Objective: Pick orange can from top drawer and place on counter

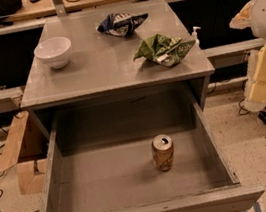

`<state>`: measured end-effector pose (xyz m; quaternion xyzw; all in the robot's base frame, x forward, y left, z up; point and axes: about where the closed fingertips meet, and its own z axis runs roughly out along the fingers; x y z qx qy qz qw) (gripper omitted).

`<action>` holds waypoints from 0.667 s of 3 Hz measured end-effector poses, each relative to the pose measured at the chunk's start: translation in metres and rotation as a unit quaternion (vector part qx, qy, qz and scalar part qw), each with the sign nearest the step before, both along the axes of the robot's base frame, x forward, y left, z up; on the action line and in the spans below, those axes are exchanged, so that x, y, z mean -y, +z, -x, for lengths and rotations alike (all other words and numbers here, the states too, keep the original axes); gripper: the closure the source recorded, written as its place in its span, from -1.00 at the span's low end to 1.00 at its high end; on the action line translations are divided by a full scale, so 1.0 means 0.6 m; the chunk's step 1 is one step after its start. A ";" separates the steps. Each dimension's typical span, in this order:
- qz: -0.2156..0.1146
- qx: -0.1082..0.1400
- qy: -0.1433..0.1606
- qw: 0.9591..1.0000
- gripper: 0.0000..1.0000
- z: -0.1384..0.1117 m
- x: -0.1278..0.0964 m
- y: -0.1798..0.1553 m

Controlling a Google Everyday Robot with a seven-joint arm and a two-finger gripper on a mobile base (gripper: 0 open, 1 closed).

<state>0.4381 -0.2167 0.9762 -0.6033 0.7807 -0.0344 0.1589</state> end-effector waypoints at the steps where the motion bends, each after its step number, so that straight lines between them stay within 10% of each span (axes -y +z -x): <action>1: 0.000 0.000 0.000 1.000 -1.00 0.000 0.000 0.000; 2: -0.036 0.009 -0.008 0.999 -1.00 -0.002 -0.003 -0.031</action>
Offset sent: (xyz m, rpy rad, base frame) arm 0.0079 0.0062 -0.0979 0.3945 -0.0783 -0.0849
